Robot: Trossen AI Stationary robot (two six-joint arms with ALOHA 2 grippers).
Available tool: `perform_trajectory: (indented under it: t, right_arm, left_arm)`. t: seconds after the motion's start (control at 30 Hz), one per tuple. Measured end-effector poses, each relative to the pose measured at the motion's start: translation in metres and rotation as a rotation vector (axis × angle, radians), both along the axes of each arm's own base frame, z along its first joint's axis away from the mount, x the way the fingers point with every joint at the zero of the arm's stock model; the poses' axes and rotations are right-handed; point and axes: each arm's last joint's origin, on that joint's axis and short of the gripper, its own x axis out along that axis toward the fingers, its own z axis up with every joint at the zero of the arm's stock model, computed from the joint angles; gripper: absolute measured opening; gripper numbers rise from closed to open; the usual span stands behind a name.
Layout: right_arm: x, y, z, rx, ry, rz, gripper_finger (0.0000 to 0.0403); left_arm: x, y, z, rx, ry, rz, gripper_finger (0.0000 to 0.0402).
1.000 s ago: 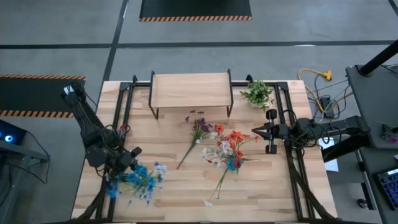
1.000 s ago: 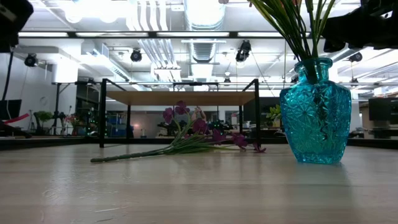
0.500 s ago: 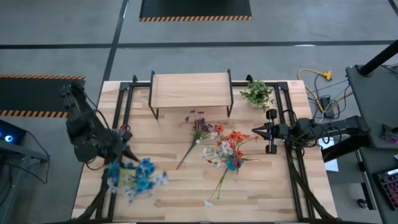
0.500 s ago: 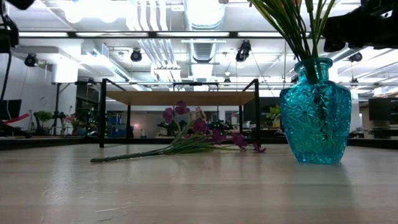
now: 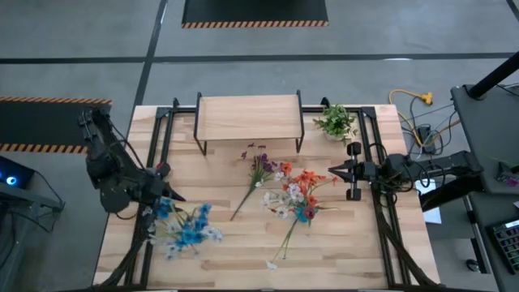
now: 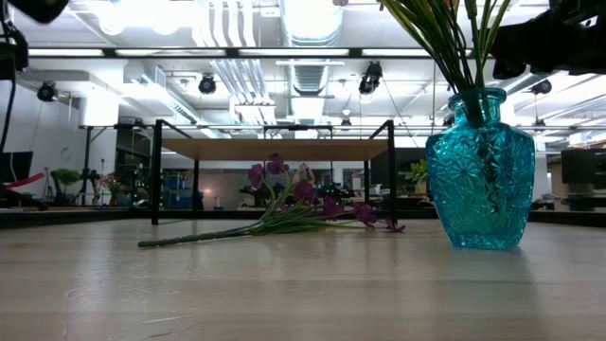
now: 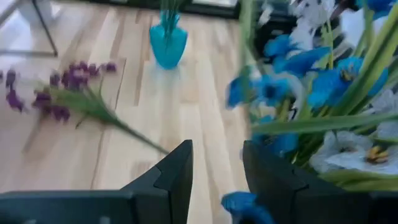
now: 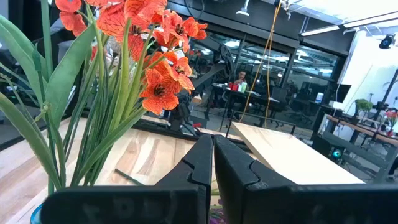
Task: Pick and place flowers into a vace then onto a shelf
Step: Put the blue flowers into the transparent vase
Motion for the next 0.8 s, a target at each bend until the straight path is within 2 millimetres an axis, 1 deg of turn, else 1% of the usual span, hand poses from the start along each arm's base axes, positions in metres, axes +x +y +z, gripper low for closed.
perform_trajectory:
  t: [0.13,0.27,0.43,0.57,0.7,0.8]
  right_arm:
    - [0.000,0.000,0.000,0.000,0.000,0.000,0.0008]
    - [0.000,0.000,0.000,0.000,0.000,0.000,0.0008]
    - [0.000,0.000,0.000,0.000,-0.001,0.000,0.0009]
    - [0.000,0.000,0.000,0.000,-0.002,0.000,0.0008]
    - [0.000,0.000,0.000,0.000,-0.002,0.000,0.0008]
    - [0.000,0.000,0.000,0.000,-0.002,0.000,0.0008]
  left_arm:
    - [0.001,-0.005,-0.016,-0.066,0.091,0.001,0.0124]
    - [0.001,-0.008,-0.020,-0.170,0.183,-0.017,0.0124]
    - [-0.001,-0.009,-0.024,-0.208,0.266,-0.015,0.0124]
    - [-0.005,-0.003,-0.030,-0.209,0.343,0.058,0.0124]
    - [-0.008,0.001,-0.035,-0.252,0.433,0.133,0.0124]
    - [-0.009,0.001,-0.035,-0.265,0.446,0.151,0.0124]
